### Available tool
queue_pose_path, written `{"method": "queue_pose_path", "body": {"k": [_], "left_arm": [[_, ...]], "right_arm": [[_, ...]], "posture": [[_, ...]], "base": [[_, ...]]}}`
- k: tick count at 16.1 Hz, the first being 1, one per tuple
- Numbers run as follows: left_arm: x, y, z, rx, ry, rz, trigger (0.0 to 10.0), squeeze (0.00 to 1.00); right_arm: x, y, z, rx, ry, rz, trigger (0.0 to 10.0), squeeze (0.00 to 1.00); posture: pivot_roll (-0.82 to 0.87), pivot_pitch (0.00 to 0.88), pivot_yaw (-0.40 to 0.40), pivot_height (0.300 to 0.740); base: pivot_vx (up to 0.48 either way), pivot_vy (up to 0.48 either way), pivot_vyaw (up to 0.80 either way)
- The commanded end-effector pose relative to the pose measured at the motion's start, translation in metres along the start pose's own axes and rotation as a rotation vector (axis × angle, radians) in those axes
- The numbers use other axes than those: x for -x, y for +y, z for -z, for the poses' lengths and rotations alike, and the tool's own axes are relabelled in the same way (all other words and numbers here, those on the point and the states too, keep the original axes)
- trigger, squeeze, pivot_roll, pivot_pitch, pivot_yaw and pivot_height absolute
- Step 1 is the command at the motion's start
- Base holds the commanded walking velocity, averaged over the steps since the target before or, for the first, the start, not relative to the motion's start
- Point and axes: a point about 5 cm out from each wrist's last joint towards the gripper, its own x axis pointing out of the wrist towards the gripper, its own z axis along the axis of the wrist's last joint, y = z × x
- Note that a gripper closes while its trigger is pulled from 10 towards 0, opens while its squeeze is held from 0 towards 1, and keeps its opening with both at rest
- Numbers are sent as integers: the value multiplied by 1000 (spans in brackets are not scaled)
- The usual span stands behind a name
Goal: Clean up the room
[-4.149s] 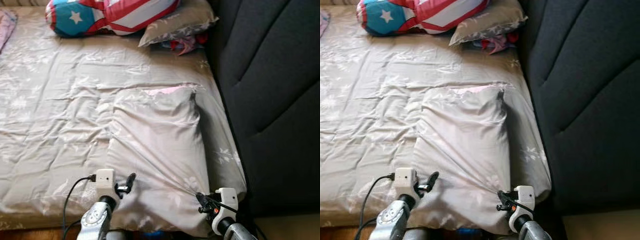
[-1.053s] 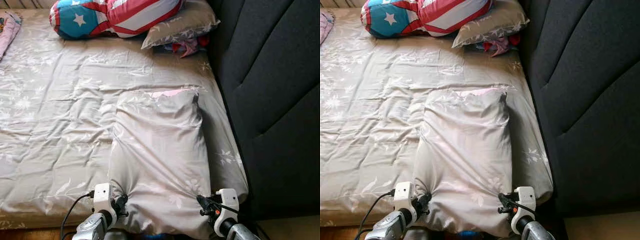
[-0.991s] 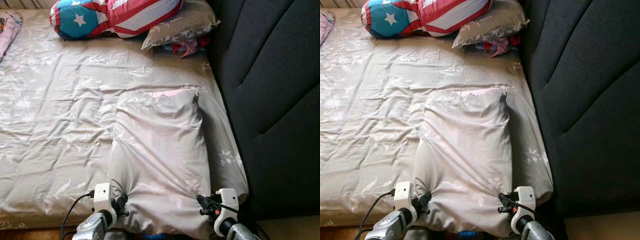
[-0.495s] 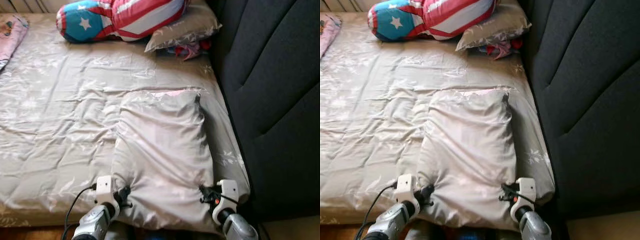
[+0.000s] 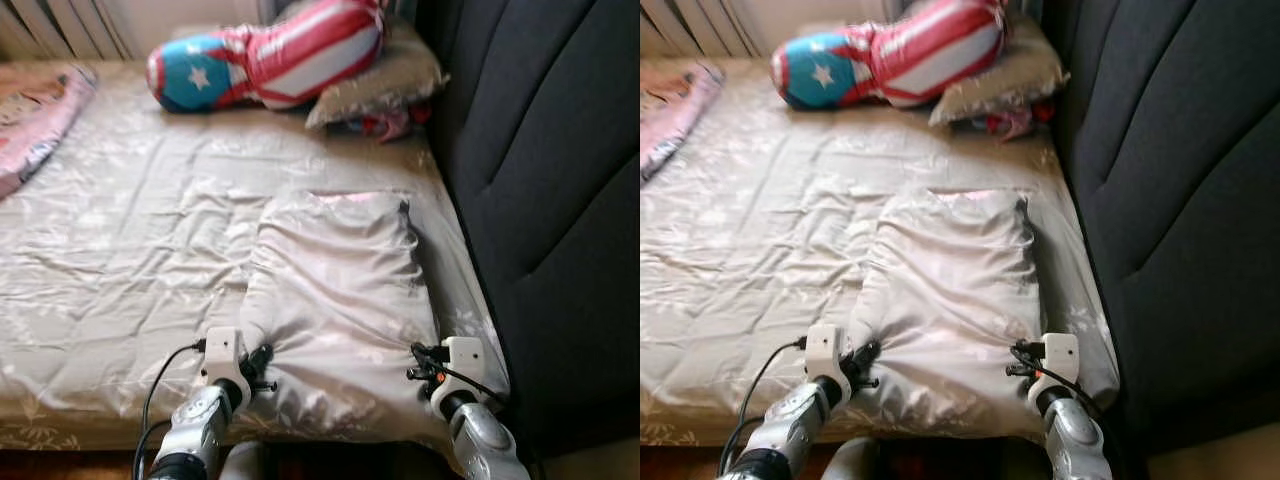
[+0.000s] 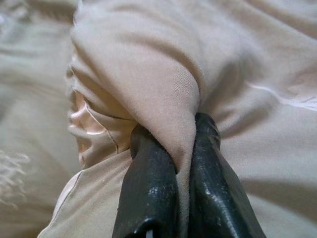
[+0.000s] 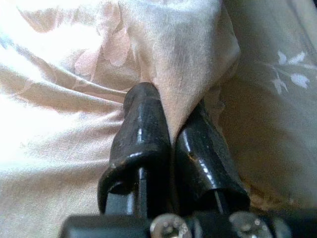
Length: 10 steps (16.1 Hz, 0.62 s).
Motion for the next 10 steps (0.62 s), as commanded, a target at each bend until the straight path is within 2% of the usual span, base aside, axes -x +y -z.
{"method": "queue_pose_path", "body": {"k": [1, 6, 10], "left_arm": [[-8, -7, -34, -45, -137, 18, 10000, 0], [-7, -6, -26, -54, -114, -20, 10000, 0], [-7, -3, -24, -60, -97, -37, 10000, 0]], "right_arm": [[-7, 6, -16, -4, -81, -12, 10000, 0], [-4, 6, -4, -49, -51, 5, 10000, 0], [-4, 3, -2, -56, -47, 21, 10000, 0]], "posture": [[-39, 0, -14, 657], [-45, 0, -7, 662], [-47, 0, -4, 712]], "base": [[0, 0, 0], [0, 0, 0], [0, 0, 0]]}}
